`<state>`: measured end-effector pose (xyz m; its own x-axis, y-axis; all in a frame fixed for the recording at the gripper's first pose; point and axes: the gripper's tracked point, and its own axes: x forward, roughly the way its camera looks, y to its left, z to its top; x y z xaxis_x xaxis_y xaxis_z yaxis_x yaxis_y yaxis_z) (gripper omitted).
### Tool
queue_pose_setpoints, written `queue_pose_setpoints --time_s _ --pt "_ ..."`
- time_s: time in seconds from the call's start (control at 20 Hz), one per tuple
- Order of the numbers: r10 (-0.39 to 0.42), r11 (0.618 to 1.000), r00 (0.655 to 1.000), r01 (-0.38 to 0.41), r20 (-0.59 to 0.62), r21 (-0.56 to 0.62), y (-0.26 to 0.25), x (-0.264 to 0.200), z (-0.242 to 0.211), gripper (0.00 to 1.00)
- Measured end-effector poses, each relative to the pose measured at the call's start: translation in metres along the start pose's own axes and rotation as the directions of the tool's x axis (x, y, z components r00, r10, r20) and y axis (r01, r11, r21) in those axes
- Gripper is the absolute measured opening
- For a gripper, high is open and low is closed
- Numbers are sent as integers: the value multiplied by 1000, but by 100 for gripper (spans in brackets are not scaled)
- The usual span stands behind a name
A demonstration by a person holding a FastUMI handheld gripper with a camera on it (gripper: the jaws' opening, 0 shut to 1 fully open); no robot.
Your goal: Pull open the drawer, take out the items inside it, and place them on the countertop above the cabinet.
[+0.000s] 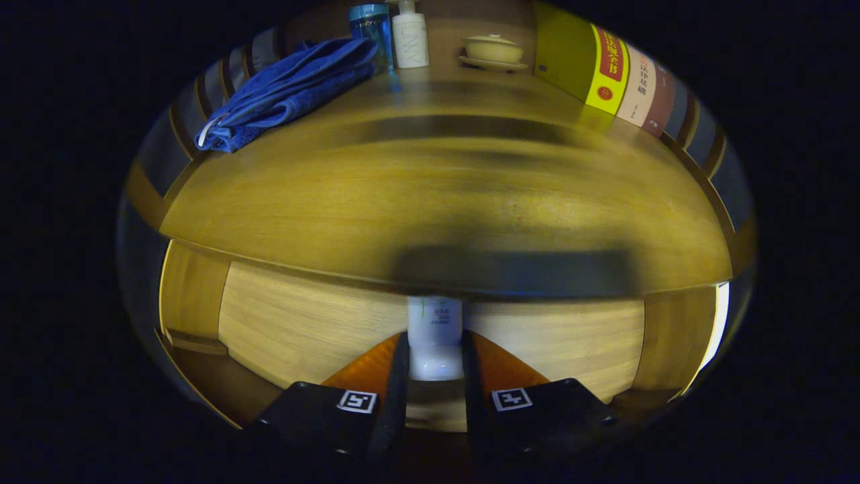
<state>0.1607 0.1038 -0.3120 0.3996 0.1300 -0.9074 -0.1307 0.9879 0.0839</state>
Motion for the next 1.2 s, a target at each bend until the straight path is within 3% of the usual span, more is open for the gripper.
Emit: queue_pose_setpoints --time_s 0.7,1.05,1.2 --pt "147 989 989 -147 -3 5 29 -117 -17 46" --pt "120 991 993 -119 6 -58 31 -160 -49 46" --pt "117 989 991 -110 72 -96 39 -184 -55 46"
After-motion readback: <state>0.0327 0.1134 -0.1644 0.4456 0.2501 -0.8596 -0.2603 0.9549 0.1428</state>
